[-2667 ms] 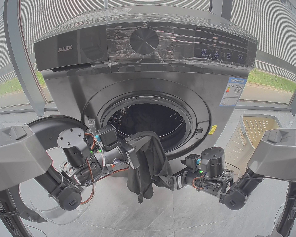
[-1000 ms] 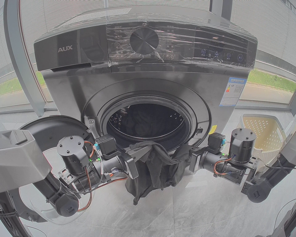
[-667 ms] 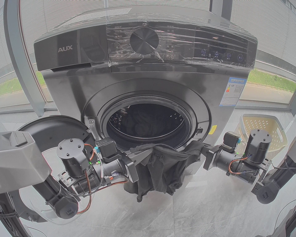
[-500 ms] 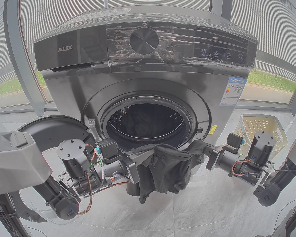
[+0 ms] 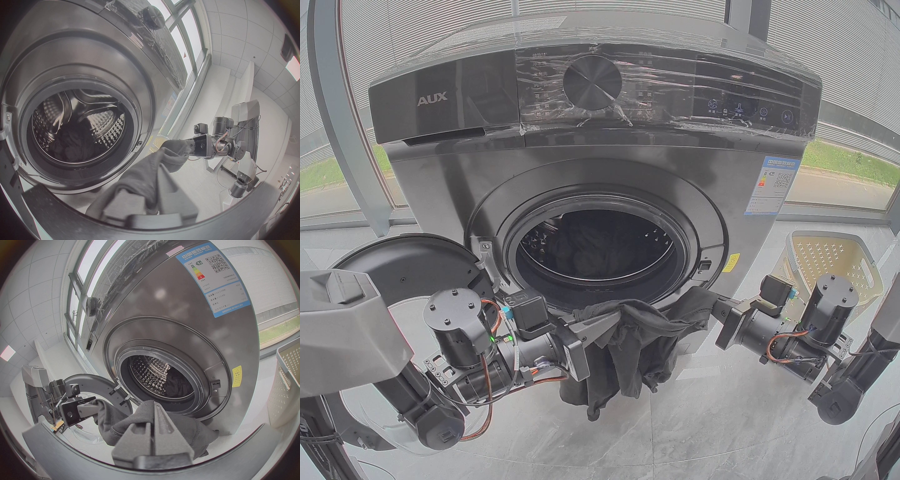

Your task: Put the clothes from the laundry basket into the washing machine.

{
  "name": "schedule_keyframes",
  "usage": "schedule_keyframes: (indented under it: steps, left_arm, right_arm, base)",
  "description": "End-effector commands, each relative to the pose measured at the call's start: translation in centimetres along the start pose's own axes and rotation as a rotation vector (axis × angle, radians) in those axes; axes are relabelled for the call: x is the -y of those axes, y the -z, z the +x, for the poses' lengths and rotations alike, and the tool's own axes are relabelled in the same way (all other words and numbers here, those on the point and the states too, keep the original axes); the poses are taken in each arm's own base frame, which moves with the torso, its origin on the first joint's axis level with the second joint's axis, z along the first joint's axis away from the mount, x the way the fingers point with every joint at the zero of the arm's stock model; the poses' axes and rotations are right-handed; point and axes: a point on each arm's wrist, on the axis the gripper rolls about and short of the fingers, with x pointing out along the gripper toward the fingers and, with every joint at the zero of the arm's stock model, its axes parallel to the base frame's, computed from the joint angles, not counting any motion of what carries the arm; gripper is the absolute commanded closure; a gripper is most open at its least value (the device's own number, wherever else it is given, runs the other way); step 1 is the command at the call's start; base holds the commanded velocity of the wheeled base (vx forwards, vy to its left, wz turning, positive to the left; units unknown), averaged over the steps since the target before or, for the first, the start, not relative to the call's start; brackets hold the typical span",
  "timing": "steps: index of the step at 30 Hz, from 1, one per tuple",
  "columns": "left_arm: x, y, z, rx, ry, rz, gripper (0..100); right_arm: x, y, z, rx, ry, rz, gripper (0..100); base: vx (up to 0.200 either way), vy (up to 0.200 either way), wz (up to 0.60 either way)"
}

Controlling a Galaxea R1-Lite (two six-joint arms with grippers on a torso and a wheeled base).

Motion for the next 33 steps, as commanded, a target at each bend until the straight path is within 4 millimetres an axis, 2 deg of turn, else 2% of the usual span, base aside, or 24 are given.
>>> schedule_keyframes:
  steps: [1, 8, 10, 11, 29, 33]
  left_arm:
    - [-0.2, 1.0, 0.4, -0.029, -0.003, -0.009, 0]
    - [-1.2, 3.6, 1.1, -0.102, -0.027, -0.036, 0]
    - [-1.2, 3.6, 1.1, -0.102, -0.027, -0.036, 0]
    - [-1.6, 4.6, 1.3, -0.13, -0.036, -0.044, 0]
    - [-2.7, 7.3, 1.5, -0.209, -0.061, -0.015, 0]
    - [-3.8, 7.9, 1.6, -0.216, -0.087, -0.002, 0]
  right_arm:
    - [0.0, 0.2, 0.2, -0.004, -0.003, 0.001, 100]
    - [-0.6, -0.2, 0.4, 0.015, -0.021, -0.002, 100]
    - [-0.6, -0.2, 0.4, 0.015, -0.021, -0.002, 100]
    - [-0.7, -0.4, 0.5, 0.026, -0.027, -0.004, 100]
    - [-1.0, -1.1, 1.0, 0.061, -0.038, -0.01, 100]
    - [-1.2, -1.4, 0.9, 0.071, -0.042, -0.012, 100]
  base:
    - [0.0, 0.0, 0.0]
    - [0.0, 0.0, 0.0]
    - [0.0, 0.0, 0.0]
    - [0.0, 0.0, 0.0]
    - [0.0, 0.0, 0.0]
    - [0.0, 0.0, 0.0]
